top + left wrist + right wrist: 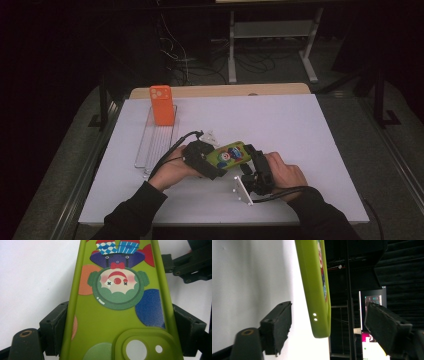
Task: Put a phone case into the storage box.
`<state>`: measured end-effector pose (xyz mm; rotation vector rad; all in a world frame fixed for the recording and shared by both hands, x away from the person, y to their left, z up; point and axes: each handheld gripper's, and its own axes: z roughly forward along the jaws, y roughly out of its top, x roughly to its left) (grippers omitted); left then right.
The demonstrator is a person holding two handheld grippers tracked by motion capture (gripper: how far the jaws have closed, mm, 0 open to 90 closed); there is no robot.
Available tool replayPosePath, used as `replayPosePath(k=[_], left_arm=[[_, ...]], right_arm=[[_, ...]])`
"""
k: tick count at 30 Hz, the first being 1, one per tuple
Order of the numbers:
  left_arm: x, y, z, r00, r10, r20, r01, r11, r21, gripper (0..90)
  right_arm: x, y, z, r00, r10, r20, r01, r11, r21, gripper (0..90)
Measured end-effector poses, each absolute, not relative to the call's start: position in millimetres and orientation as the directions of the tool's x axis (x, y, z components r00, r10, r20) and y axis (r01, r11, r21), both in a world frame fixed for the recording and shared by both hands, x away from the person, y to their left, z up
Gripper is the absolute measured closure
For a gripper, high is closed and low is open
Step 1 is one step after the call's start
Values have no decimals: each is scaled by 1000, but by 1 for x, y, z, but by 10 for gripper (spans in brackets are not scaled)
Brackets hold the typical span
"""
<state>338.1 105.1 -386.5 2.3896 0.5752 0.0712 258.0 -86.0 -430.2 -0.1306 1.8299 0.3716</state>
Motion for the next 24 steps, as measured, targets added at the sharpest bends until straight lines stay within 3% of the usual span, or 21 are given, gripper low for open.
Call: replayPosePath(k=[24], left_arm=[[336,101,-389,908,408,-91,376,-700,607,155]], right_arm=[[252,-76,-439,-307,-2,-952,-331,938,105,714]])
